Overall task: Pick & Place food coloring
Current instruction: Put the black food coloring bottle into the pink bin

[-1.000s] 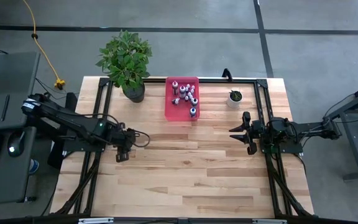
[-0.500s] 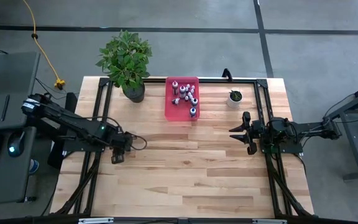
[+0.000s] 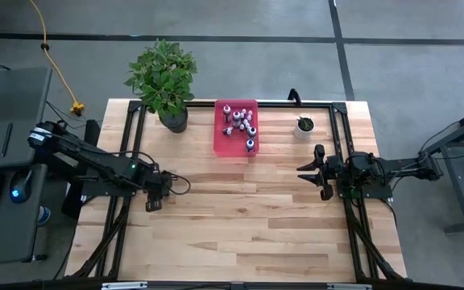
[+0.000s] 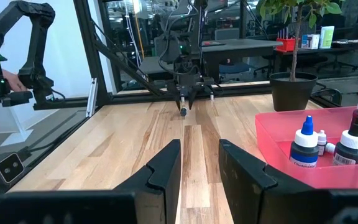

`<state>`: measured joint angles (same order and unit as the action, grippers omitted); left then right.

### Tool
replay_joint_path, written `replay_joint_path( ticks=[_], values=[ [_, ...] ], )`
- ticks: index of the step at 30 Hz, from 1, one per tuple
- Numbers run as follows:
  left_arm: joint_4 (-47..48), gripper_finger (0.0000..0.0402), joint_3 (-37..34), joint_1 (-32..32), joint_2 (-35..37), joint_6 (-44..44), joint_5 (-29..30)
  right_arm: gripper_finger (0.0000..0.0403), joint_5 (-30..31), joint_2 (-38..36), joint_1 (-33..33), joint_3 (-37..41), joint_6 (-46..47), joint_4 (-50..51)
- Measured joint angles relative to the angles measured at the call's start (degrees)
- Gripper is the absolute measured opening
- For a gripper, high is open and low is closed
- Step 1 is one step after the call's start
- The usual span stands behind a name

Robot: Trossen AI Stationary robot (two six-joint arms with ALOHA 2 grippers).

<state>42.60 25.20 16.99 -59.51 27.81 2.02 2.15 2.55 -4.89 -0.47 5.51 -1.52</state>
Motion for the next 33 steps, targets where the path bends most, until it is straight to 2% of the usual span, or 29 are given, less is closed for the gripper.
replay_joint_path(
  ticks=[5,14,17,25,33],
  values=[
    [-2.76,0.0152,-2.40,0.00,0.09,-0.38,-0.05,0.0098,0.02,0.02,0.00,-0.01,-0.01,0.00],
    [-2.77,0.0147,-2.57,0.00,0.09,-0.37,-0.10,0.0099,0.00,0.00,-0.01,0.00,0.01,0.02],
    [-2.58,0.0123,-2.59,0.00,0.04,-0.37,-0.13,0.0099,0.02,0.00,-0.01,0.00,0.00,0.00],
    [-2.25,0.0030,-2.56,-0.11,0.05,2.44,-0.21,0.0099,0.01,0.00,-0.01,0.00,0.01,0.00],
    [-3.92,0.0023,-0.25,-0.07,-0.09,5.05,-1.36,0.0099,0.00,0.00,0.01,-0.02,-0.01,0.02]
  ],
)
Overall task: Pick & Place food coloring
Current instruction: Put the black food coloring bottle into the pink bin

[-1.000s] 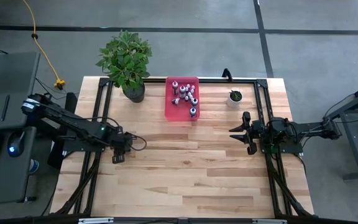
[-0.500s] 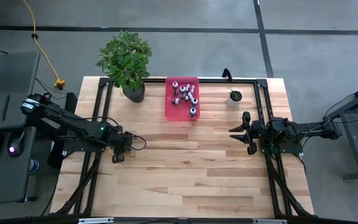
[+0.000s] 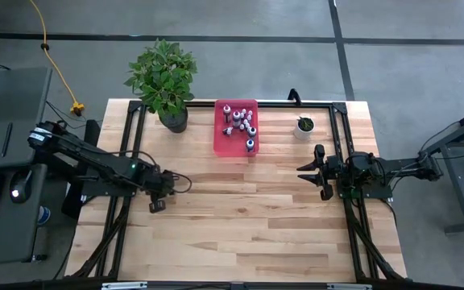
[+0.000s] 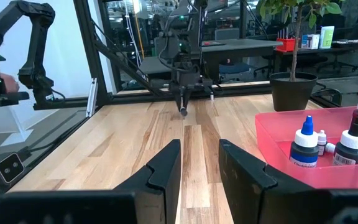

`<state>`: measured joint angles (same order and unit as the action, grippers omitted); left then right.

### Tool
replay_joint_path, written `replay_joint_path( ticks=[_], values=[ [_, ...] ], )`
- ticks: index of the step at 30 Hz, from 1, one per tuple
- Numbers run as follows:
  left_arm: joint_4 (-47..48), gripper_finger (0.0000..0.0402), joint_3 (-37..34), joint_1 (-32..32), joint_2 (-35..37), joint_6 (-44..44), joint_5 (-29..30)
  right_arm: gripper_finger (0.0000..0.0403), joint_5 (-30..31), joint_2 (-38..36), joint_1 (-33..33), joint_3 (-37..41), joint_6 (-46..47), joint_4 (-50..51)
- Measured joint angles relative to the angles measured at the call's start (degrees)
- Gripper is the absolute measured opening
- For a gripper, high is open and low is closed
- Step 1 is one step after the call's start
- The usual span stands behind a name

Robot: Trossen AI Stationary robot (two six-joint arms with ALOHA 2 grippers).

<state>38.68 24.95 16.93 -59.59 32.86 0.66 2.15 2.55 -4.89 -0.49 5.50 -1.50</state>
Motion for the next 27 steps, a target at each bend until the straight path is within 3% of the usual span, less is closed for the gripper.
replay_joint_path(
  ticks=[6,12,20,27],
  values=[
    [0.01,0.0023,5.52,-0.02,-0.02,0.63,-3.06,0.0099,0.02,0.00,-0.02,0.02,0.00,0.00],
    [-1.05,0.0023,15.69,-0.04,0.02,2.89,-1.09,0.0099,0.02,0.00,-0.01,0.01,0.01,0.00],
    [-25.87,0.0023,21.52,-0.96,-1.64,4.38,-0.41,0.0099,0.02,0.00,0.00,0.02,0.02,0.00],
    [-38.07,0.0023,21.31,-6.78,-9.11,13.91,-6.71,0.0098,0.00,0.09,-0.02,0.02,0.00,-0.02]
  ],
)
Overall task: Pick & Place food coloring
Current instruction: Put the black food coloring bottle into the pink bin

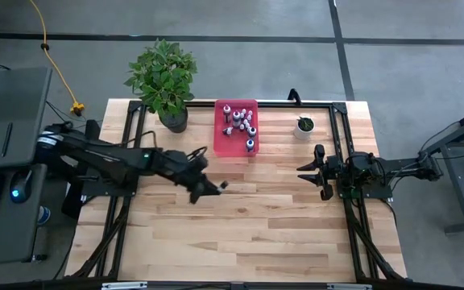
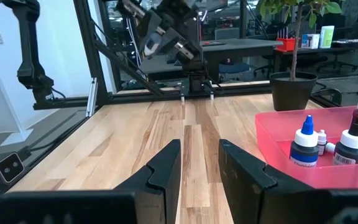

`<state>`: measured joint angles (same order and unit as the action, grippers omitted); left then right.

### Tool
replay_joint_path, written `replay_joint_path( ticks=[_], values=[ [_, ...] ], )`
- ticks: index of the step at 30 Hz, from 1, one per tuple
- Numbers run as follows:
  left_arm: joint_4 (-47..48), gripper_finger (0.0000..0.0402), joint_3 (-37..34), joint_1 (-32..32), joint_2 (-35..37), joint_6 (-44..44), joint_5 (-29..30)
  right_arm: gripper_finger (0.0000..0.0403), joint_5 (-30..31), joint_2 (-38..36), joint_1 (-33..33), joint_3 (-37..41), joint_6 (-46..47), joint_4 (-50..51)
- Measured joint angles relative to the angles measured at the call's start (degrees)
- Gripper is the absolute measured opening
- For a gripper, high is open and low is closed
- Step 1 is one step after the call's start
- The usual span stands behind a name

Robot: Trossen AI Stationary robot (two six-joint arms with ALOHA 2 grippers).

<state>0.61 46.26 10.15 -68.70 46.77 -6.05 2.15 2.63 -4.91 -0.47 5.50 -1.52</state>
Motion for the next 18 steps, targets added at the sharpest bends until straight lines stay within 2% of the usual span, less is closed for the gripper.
replay_joint_path(
  ticks=[4,12,18],
  values=[
    [-11.45,0.0023,0.01,-3.57,-5.75,9.60,-4.08,0.0098,0.02,-0.02,0.00,0.00,0.00,0.00],
    [-31.30,0.0023,0.04,-8.99,-18.57,32.90,-4.31,0.0098,0.02,0.42,0.00,-0.01,0.00,-0.04],
    [-52.13,0.0023,0.15,-9.35,-26.45,46.29,1.03,0.0098,0.02,0.35,0.01,-0.01,0.01,-0.04]
  ],
)
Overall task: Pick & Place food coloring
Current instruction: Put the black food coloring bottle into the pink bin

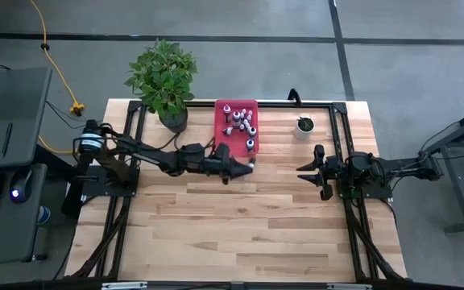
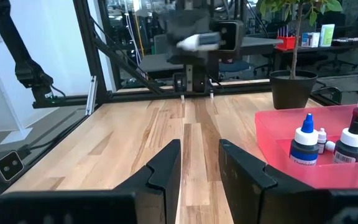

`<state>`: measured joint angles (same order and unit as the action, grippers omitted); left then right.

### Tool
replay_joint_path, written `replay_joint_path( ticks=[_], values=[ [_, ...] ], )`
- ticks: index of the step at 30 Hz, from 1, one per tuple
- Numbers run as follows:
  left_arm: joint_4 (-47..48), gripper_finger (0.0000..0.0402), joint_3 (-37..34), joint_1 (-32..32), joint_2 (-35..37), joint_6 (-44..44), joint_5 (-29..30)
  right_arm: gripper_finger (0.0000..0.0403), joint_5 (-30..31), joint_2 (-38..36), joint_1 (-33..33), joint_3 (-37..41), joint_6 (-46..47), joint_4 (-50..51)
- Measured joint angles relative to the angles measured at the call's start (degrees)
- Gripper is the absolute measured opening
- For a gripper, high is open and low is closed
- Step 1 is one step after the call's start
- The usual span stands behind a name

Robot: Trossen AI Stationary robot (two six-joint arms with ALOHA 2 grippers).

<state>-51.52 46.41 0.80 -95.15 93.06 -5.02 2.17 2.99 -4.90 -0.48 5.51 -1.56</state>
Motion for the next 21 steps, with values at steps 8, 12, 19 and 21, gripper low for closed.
replay_joint_path(
  ticks=[8,12,19,21],
  values=[
    [-9.48,0.0023,-0.09,-0.05,-0.90,3.76,4.78,0.0098,-0.01,0.00,-0.01,0.00,0.00,0.00],
    [-10.09,0.0023,-0.09,-0.04,-0.90,3.90,4.52,0.0098,0.00,0.00,0.00,0.00,0.01,0.00],
    [-10.35,0.0023,-0.09,-0.07,-0.88,6.71,2.23,0.0098,0.00,0.00,-0.01,0.01,0.00,0.01],
    [-10.11,0.0023,-0.09,-0.07,-0.88,8.45,1.08,0.0098,-0.01,0.00,0.00,0.01,0.00,0.00]
  ],
)
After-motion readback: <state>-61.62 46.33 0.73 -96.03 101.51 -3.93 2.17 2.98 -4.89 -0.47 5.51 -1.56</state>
